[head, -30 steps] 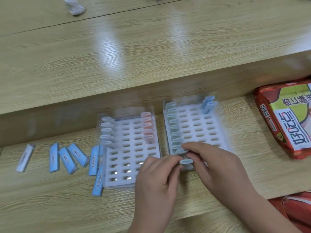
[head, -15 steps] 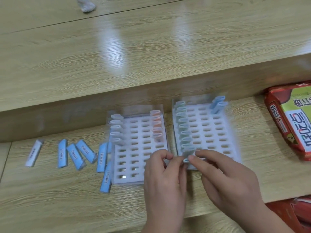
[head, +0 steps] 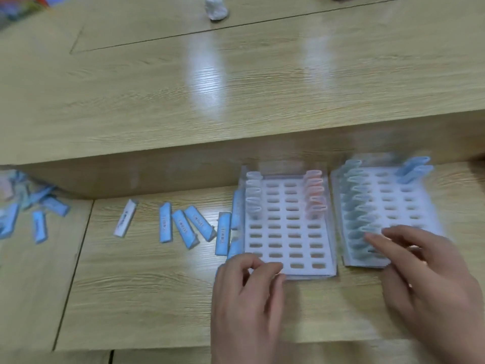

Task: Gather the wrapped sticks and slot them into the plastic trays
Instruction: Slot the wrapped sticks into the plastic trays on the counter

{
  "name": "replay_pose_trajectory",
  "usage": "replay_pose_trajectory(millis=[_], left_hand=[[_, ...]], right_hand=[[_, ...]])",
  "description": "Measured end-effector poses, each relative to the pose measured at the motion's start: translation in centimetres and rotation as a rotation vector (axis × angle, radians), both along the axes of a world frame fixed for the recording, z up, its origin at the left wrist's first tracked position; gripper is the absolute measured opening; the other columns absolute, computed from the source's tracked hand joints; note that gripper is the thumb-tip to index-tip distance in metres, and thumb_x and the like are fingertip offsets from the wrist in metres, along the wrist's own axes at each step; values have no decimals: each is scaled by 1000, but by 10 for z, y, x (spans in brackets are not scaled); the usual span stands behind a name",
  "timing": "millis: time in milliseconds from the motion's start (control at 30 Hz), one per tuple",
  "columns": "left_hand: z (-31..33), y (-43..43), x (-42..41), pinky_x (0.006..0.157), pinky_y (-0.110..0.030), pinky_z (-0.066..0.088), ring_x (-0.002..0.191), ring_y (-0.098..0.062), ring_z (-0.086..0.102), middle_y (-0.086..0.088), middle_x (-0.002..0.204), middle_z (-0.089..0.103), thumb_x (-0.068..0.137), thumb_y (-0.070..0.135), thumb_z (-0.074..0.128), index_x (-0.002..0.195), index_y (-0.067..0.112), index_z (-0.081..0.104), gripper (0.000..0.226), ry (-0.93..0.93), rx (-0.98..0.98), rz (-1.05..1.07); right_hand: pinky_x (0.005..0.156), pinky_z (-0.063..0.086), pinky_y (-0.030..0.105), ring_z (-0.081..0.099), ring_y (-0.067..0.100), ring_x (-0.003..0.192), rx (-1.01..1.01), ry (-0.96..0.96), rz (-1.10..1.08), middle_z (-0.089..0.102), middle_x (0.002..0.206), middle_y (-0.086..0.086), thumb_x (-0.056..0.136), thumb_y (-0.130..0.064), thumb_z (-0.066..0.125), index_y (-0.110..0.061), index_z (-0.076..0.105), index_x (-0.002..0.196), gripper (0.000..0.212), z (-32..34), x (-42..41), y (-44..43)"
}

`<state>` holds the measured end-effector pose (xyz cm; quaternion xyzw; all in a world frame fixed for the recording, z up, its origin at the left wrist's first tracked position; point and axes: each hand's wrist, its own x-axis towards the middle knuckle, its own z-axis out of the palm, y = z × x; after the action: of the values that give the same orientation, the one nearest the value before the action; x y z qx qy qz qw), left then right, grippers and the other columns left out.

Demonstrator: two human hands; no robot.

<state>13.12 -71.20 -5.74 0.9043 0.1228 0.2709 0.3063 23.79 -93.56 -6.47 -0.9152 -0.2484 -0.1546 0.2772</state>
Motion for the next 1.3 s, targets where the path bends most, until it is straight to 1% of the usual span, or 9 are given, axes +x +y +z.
replay_pose_trajectory(millis=[100, 233, 367, 500, 667, 833, 1067, 1200, 1300], left_hand=[[-4, 34, -12, 84, -18, 45, 87, -17, 59, 10, 101, 50, 86, 31, 63, 99, 17, 78, 24, 30, -76, 141], [-9, 85, -24, 80, -40, 54, 86, -21, 63, 18, 102, 52, 87, 17, 74, 103, 25, 74, 18, 144, -233, 363], [-8, 135, -24, 81, -10, 45, 87, -3, 61, 16, 103, 50, 84, 19, 73, 109, 34, 65, 31, 216, -271, 430], [-10, 169, -14, 85, -37, 51, 97, -18, 61, 8, 109, 50, 87, 30, 71, 122, 23, 65, 36, 315, -289, 448], [-9, 181, 5, 76, -38, 49, 96, -27, 58, -1, 105, 56, 84, 42, 71, 112, 18, 68, 37, 405, -104, 365], [-6, 180, 15, 78, -41, 48, 97, -31, 57, -7, 105, 59, 86, 33, 71, 106, 15, 68, 27, 486, 9, 373], [-2, 190, 11, 65, -36, 48, 79, -13, 59, 13, 84, 61, 92, 27, 65, 87, 29, 59, 8, 447, -226, 388], [6, 192, 3, 63, -32, 46, 73, -9, 61, 14, 81, 66, 93, 33, 66, 91, 35, 65, 3, 308, -432, 341], [22, 184, 1, 56, -16, 42, 60, -3, 56, 15, 74, 66, 90, 33, 70, 92, 40, 69, 7, 208, -555, 228]], right_hand=[[71, 49, 54, 62, 37, 80, 25, -45, 41, 64, 107, 15, 82, -8, 42, -17, 65, 121, 46, 15, 0, 16], [85, 47, 38, 62, 28, 89, 81, -157, 96, 70, 100, 10, 83, -2, 54, -9, 77, 103, 31, 29, -26, 84], [81, 51, 33, 63, 23, 94, 45, -13, 256, 69, 110, 1, 90, -16, 56, -12, 72, 114, 29, 30, -41, 172], [65, 58, 35, 65, 23, 90, -111, 221, 251, 64, 113, -1, 86, -28, 67, -15, 65, 120, 37, 28, -47, 245], [78, 49, 37, 57, 27, 96, -413, 271, 171, 59, 108, 3, 88, -44, 62, -17, 61, 116, 39, 21, -35, 292], [72, 40, 37, 60, 25, 95, -560, 340, 19, 60, 102, 1, 86, -55, 61, -22, 58, 116, 45, 16, -27, 302], [62, 35, 32, 62, 22, 80, -412, 370, 34, 63, 86, -6, 92, -44, 58, -27, 63, 97, 19, 21, -23, 299], [63, 44, 32, 60, 16, 85, -316, 434, 69, 62, 91, -10, 96, -51, 38, -34, 59, 106, 29, 30, -24, 284], [67, 47, 31, 60, 9, 88, -117, 480, 116, 66, 97, -16, 95, -52, 36, -39, 62, 114, 35, 50, -27, 268]])
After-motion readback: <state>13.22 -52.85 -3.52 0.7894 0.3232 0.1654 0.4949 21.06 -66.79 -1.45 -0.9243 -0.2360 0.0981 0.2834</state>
